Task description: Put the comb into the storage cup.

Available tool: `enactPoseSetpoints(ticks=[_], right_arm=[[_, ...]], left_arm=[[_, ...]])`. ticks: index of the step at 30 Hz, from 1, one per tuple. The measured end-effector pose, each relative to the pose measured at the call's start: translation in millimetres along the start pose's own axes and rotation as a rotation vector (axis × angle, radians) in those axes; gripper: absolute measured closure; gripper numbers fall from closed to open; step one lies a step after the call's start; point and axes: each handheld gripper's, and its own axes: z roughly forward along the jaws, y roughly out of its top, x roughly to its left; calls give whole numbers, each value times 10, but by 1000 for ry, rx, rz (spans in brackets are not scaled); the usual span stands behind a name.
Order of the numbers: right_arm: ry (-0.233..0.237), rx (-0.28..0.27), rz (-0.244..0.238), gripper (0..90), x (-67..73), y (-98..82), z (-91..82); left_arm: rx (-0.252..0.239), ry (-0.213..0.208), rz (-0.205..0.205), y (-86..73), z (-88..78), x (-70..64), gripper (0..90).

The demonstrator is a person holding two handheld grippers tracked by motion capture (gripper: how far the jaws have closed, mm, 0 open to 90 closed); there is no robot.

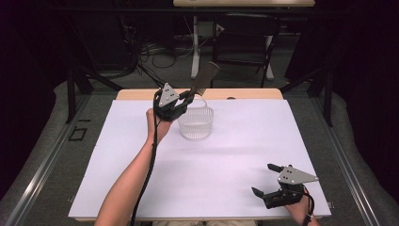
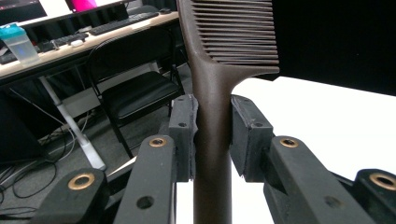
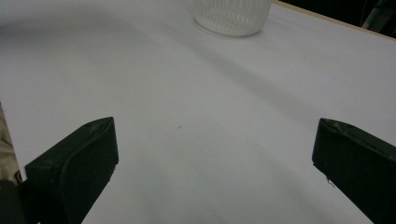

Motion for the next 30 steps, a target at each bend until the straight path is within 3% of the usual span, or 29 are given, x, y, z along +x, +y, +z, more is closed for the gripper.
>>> enactPoseSetpoints(ticks=[15, 30], right_arm=[[0, 1, -1, 0, 0, 2, -4], [1, 1, -1, 0, 3, 3, -7]], left_arm=[[2, -15, 44, -28, 86, -27, 718], [11, -26, 63, -57, 149, -40, 717]])
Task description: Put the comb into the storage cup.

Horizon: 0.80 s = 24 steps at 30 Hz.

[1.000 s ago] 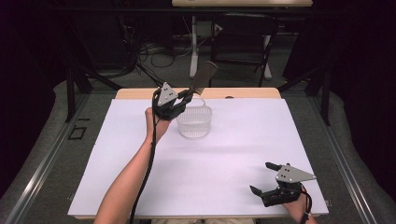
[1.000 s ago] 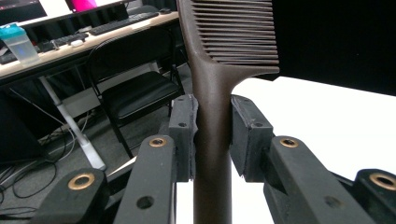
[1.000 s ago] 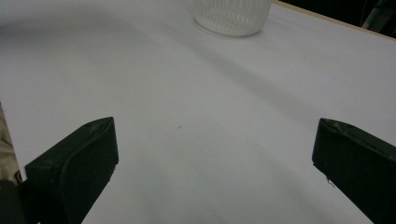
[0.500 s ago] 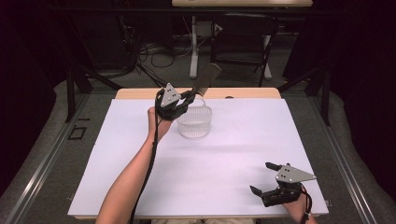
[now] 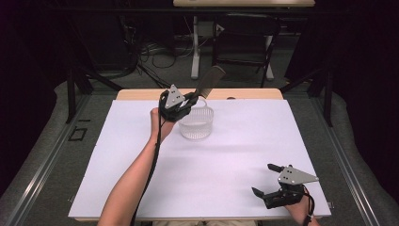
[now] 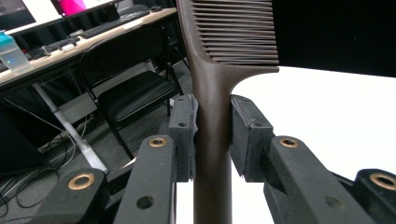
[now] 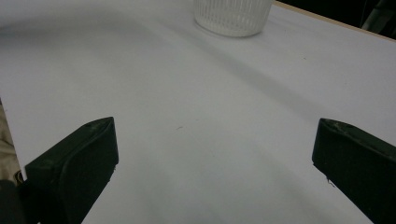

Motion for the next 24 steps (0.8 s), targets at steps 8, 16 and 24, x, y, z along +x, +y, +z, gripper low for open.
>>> enactPoseSetpoints(ticks=[8, 16, 24], right_arm=[[0, -1, -1, 0, -3, -1, -2], [-1, -2, -2, 0, -4, -1, -6], [-2, -2, -4, 0, -4, 0, -10]], left_arm=[[8, 1, 23, -16, 37, -6, 717], [10, -10, 39, -30, 75, -21, 717], [8, -19, 58, -46, 101, -36, 717]])
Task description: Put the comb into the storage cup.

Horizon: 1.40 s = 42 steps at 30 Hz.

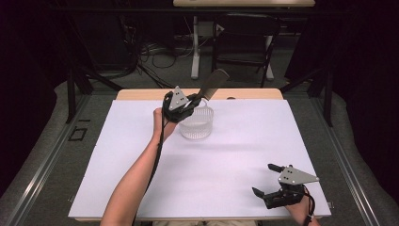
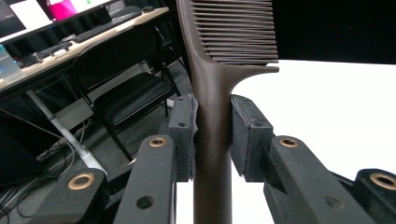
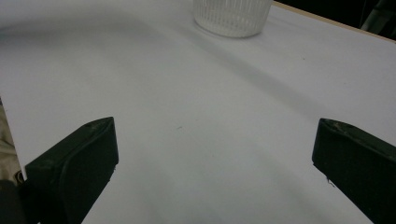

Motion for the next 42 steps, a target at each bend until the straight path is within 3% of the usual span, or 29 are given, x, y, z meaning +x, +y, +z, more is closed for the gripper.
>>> enactPoseSetpoints(ticks=[17, 42], right_arm=[[1, 1, 1, 0, 1, -1, -4], [-1, 2, 3, 1, -3, -2, -8]], left_arm=[[22, -25, 14, -49, 50, 3, 716], [41, -31, -31, -171, 125, 26, 717]])
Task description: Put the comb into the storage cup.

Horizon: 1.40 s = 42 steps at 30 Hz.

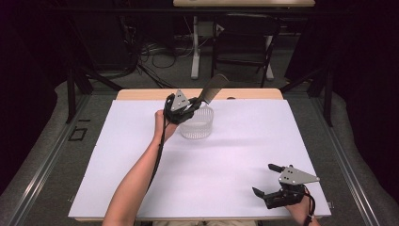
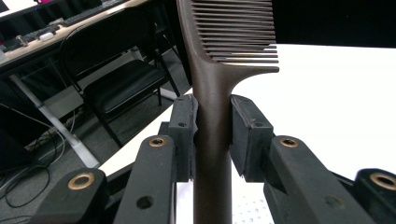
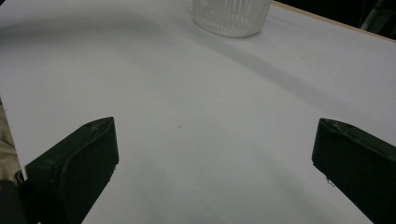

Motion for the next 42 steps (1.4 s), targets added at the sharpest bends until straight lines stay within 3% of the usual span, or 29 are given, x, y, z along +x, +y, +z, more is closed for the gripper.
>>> enactPoseSetpoints(ticks=[28, 42], right_arm=[[1, 3, 3, 1, 1, -1, 2], [-2, 5, 1, 2, 1, -2, 4]], left_arm=[[45, -32, -15, -77, 72, 2, 716], [73, -44, 3, -97, 97, 8, 716]])
